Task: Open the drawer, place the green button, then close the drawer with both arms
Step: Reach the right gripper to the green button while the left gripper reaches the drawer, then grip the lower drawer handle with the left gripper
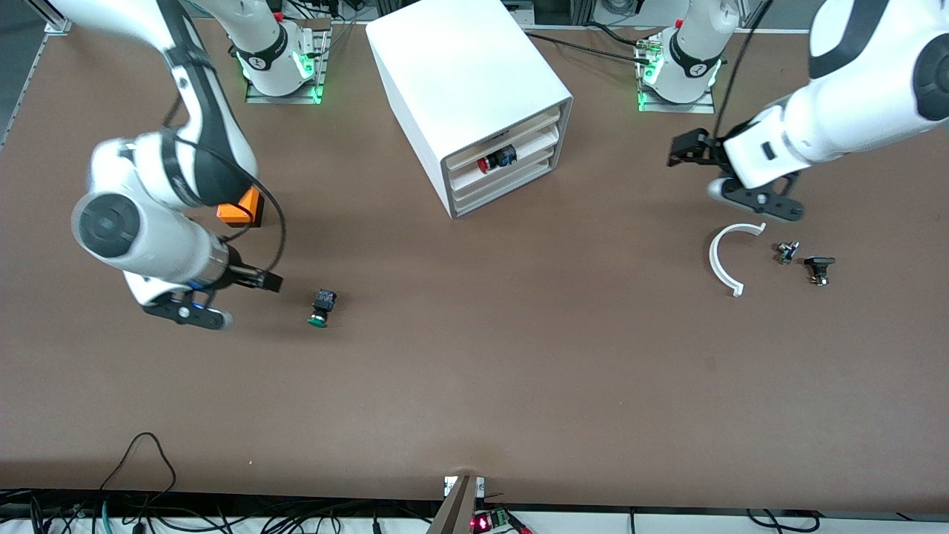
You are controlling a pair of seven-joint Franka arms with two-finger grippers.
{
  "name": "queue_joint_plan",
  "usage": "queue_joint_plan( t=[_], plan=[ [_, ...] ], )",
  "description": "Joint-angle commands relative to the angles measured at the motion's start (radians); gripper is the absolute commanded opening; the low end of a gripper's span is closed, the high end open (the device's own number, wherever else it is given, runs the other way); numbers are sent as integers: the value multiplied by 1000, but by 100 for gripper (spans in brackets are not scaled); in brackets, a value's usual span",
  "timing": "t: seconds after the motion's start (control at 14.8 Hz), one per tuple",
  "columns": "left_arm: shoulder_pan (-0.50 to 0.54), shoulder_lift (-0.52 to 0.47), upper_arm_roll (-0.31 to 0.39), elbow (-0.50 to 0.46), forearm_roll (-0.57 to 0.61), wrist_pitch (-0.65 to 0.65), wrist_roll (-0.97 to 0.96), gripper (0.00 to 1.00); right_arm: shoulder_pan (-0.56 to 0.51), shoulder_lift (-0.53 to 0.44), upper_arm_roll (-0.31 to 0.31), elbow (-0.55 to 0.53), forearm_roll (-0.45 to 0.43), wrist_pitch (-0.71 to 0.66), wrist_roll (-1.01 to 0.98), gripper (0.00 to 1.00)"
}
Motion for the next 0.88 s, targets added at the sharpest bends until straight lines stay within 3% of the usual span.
queue_joint_plan(
  t=[0.0,0.27,0.47,0.61,0.81],
  plan=[
    [2,59,-10,6,-147,-19,6,100,22,52,-2,-7,35,76,-9,100],
    [2,155,-56,0,-323,-11,100,100,81,167,3,-22,38,212,-41,100],
    [7,233,-62,-10,-421,0,280,100,79,193,3,-73,38,303,-89,100],
    [33,295,-62,-52,-507,1,461,100,73,195,3,-110,38,347,-92,100],
    [41,326,-62,-156,-587,56,538,100,73,195,3,-140,47,372,-77,100]
  ],
)
